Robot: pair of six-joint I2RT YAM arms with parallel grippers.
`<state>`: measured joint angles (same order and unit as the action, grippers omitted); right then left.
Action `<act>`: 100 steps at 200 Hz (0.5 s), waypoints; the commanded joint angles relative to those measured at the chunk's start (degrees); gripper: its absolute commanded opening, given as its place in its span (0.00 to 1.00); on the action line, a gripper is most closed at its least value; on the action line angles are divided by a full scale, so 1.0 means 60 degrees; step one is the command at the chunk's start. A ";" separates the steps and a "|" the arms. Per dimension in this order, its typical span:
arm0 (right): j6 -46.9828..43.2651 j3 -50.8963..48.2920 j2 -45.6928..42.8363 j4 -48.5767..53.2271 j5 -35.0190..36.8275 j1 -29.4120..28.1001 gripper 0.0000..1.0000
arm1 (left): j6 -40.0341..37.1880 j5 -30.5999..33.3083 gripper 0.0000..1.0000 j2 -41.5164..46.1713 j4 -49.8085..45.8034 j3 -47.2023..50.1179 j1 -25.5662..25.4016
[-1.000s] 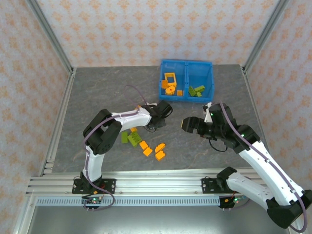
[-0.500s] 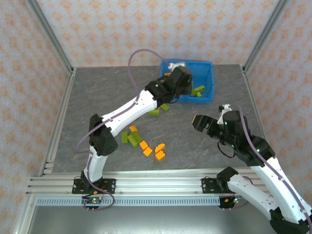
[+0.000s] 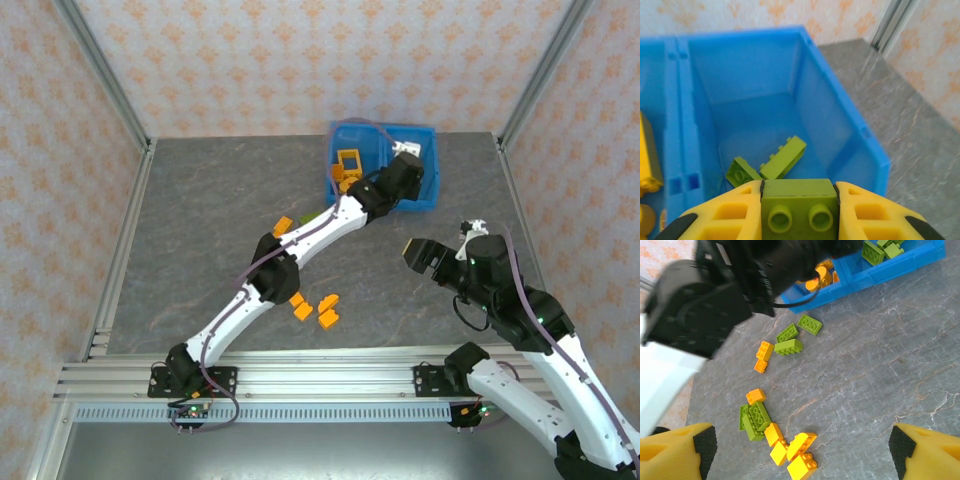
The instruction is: Sort the legos into containers by color
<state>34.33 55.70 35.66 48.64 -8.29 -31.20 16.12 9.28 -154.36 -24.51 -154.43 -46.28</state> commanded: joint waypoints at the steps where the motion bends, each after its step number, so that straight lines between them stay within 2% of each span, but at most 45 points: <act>1: 0.0064 -0.0063 -0.0036 0.0202 0.0166 -0.0048 0.90 | -0.0329 0.0075 0.29 -0.0009 0.1054 -0.0393 0.0011; 19: 0.0050 -0.0041 -0.0039 0.0277 0.0119 -0.0048 0.90 | -0.0281 0.0065 0.33 -0.0166 0.0904 -0.0387 0.0003; 58: 0.0047 -0.0105 -0.0049 0.0289 0.0070 -0.0047 0.91 | -0.0101 -0.0127 0.57 0.0093 0.0749 -0.0399 -0.0020; 73: 0.0024 -0.0129 -0.0039 0.0282 0.0078 -0.0048 0.90 | -0.0135 -0.0254 0.62 0.0524 0.0505 -0.0413 -0.0054; 100: -0.0142 -0.0099 -0.0040 0.0372 0.0115 -0.0050 0.90 | -0.0111 -0.1130 0.69 0.1893 -0.0836 -0.0352 -0.0059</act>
<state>34.28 55.68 35.66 49.39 -8.32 -31.20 15.42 6.48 -155.81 -23.46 -154.80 -46.39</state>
